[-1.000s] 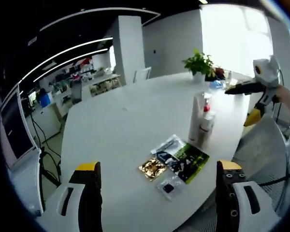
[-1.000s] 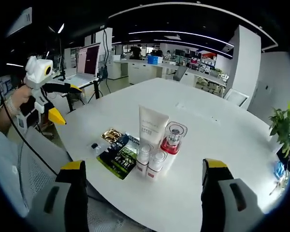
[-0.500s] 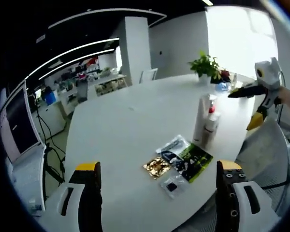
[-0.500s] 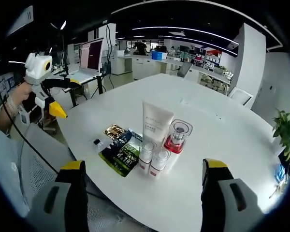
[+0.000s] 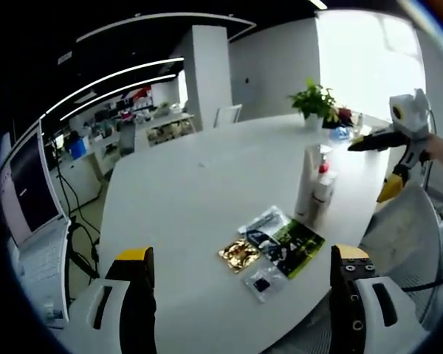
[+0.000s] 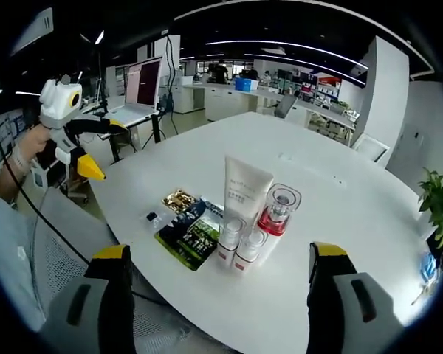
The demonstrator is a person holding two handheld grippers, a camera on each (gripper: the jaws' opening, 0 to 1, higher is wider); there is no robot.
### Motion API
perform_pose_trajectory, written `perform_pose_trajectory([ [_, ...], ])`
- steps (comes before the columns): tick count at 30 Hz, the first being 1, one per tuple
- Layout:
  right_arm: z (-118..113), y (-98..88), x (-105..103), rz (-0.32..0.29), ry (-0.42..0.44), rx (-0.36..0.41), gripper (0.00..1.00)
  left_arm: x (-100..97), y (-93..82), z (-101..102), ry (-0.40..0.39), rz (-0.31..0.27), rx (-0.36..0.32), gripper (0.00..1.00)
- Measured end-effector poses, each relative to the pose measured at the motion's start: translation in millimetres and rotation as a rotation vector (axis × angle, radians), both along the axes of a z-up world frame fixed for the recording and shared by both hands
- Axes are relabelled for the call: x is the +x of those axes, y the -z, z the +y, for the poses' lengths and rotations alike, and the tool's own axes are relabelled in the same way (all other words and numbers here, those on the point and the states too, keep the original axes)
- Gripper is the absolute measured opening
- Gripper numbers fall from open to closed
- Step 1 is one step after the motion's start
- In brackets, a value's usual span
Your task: Arrange the skincare products in the storage area until every visible bottle or jar stands upright without overlapping.
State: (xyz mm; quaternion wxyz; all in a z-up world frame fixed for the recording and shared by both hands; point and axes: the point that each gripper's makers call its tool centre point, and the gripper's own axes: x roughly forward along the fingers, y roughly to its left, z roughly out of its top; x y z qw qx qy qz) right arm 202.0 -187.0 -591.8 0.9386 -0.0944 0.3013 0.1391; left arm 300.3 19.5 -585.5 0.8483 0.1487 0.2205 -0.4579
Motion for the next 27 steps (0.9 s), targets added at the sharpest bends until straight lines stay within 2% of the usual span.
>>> perform_pose_trajectory([
  [27, -0.7, -0.7, -3.0, -0.011, 0.007, 0.008, 1.0, -7.0, 3.0, -4.3, 0.017, 0.014, 0.011, 0.97],
])
